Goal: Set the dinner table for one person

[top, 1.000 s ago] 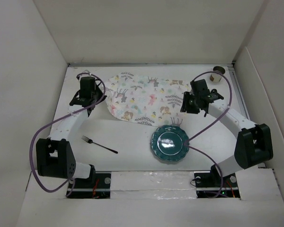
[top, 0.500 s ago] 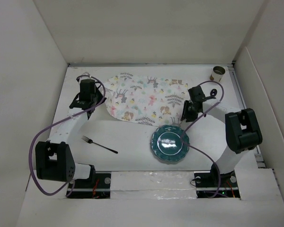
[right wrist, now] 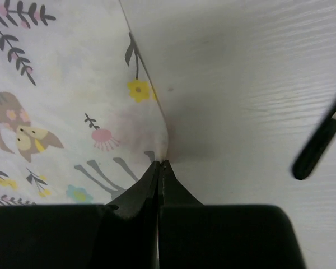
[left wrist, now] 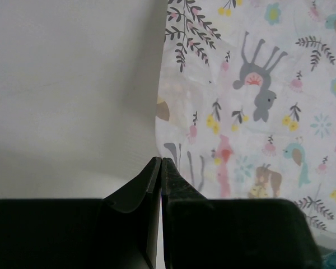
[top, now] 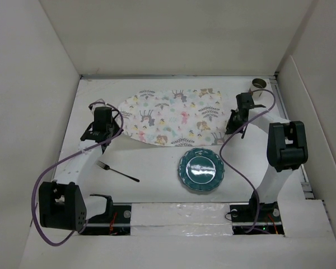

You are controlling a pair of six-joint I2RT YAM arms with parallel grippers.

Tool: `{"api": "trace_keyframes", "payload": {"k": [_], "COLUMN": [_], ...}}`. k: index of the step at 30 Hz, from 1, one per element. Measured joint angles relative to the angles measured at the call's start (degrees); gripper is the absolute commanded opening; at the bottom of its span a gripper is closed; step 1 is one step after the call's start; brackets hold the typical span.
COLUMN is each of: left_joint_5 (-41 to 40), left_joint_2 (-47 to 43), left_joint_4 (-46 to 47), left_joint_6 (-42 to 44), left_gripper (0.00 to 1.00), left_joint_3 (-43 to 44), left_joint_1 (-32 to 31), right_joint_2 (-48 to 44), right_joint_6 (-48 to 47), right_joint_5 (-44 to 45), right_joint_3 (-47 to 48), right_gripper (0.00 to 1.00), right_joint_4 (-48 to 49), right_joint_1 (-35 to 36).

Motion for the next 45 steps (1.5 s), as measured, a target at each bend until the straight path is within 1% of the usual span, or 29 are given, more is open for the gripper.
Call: {"api": "trace_keyframes", "payload": {"k": [5, 11, 17, 22, 26, 28, 30, 31, 32, 34, 36, 39, 41, 42, 44, 45], "left_joint_5": [-0.81, -0.74, -1.25, -0.63, 0.72, 1.49, 2.27, 2.89, 3.17, 3.67, 4.00, 4.48, 4.98, 5.31, 5.75, 5.73], "left_joint_2": [-1.66, -1.62, 0.66, 4.28, 4.13, 4.28, 5.27, 6.86, 8.33, 12.02, 16.00, 20.52, 21.57, 21.38, 19.28, 17.25], "left_joint_4": [-1.68, -4.04, -4.57, -4.39, -4.50, -5.81, -6.45, -5.90, -5.68, -4.68, -4.20, -4.39, -4.44, -4.39, -3.54, -2.62], "left_joint_6": [0.20, -0.66, -1.66, -2.67, -3.08, -3.13, -3.23, -3.28, -3.39, -3.69, -4.13, -4.70, -4.98, -5.07, -5.20, -5.18], "left_gripper": [0.00, 0.00, 0.00, 0.00, 0.00, 0.00, 0.00, 0.00, 0.00, 0.00, 0.00, 0.00, 0.00, 0.00, 0.00, 0.00], "left_joint_3": [-3.30, -5.33, -5.95, -5.95, -4.59, 0.00, 7.23, 14.53, 19.93, 31.74, 43.12, 56.15, 61.13, 61.99, 60.52, 57.48], "left_joint_1": [0.00, 0.00, 0.00, 0.00, 0.00, 0.00, 0.00, -0.04, -0.02, -0.04, -0.04, 0.02, 0.15, 0.37, 1.14, 1.60], "right_joint_2": [-0.72, -1.99, -7.23, -9.01, -10.47, -11.65, -12.28, -12.41, -12.20, -10.14, -7.72, -5.53, -5.53, -5.81, -7.78, -9.51], "right_joint_6": [-0.22, -0.39, -0.39, -0.39, -0.22, 0.44, 2.12, 2.29, 2.67, 3.43, 4.33, 6.16, 7.28, 7.65, 7.85, 7.82], "right_joint_5": [1.09, 1.16, -0.31, -1.01, -1.92, -2.40, -2.86, -2.89, -3.06, -3.58, -4.39, -6.08, -7.50, -8.11, -9.40, -9.90], "right_joint_3": [1.64, 1.18, -5.27, -10.27, -11.39, -9.75, -6.64, -1.46, 2.43, 13.70, 25.27, 39.34, 44.57, 46.23, 45.22, 42.84], "right_gripper": [0.00, 0.00, 0.00, 0.00, 0.00, 0.00, 0.00, 0.00, 0.00, 0.00, 0.00, 0.00, 0.00, 0.00, 0.00, 0.00], "right_joint_4": [-0.33, -0.24, 0.61, 1.05, 1.20, 1.01, 1.18, 1.49, 1.60, -0.04, 0.98, 1.97, 2.58, 3.28, 5.55, 6.54], "right_joint_1": [-3.43, -3.63, -3.61, -3.61, -3.61, -3.61, -3.56, -3.23, -3.15, -2.84, -2.80, -3.10, -3.69, -4.11, -5.03, -5.46]}}
